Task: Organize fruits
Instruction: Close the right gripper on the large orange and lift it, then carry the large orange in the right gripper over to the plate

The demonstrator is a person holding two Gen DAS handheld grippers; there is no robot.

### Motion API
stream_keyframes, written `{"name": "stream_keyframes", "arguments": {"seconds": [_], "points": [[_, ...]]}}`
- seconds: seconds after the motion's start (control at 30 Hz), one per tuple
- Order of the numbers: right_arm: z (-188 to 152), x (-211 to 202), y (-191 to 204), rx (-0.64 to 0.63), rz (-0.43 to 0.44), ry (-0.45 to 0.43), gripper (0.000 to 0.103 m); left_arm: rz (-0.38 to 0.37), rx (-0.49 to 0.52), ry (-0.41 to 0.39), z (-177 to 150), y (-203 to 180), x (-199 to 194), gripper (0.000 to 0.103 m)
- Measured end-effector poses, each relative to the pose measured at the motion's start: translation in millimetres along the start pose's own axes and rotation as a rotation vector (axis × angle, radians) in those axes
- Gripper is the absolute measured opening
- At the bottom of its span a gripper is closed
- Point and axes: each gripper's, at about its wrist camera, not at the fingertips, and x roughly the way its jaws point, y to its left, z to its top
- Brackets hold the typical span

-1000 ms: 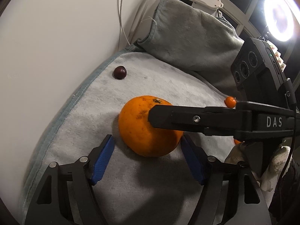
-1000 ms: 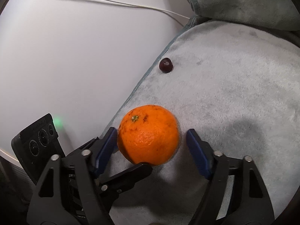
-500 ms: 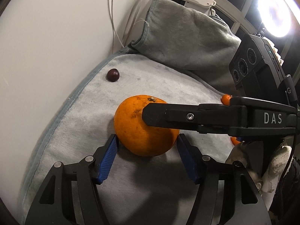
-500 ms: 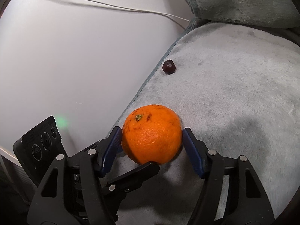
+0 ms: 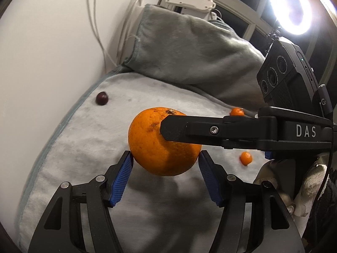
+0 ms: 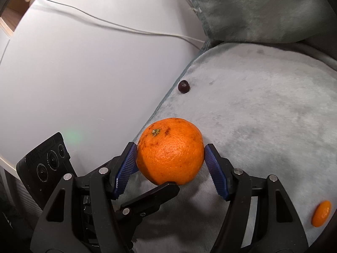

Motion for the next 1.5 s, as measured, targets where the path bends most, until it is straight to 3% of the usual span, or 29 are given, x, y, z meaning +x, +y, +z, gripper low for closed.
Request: {"name": "stream_keyframes", "arguments": {"seconds": [0.67,1.07,1.5], "points": [[-27.0,-99.3,-27.7,0.045,-0.035,-0.151,0.069,-0.087,0.125,-0.017,-0.3,-90.4,0.9,0.064],[-57.9,-179.3,-68.7,0.117,-0.103,-0.258,0.069,-0.185,0.222,0.007,-3.5,-167.0,25.2,0.064],[-80.8,-237.3,-109.4,0.193,-0.160,-0.341,0.069,-0.267,0.304,0.035,-8.6,-228.0,47.2,0.064]]}}
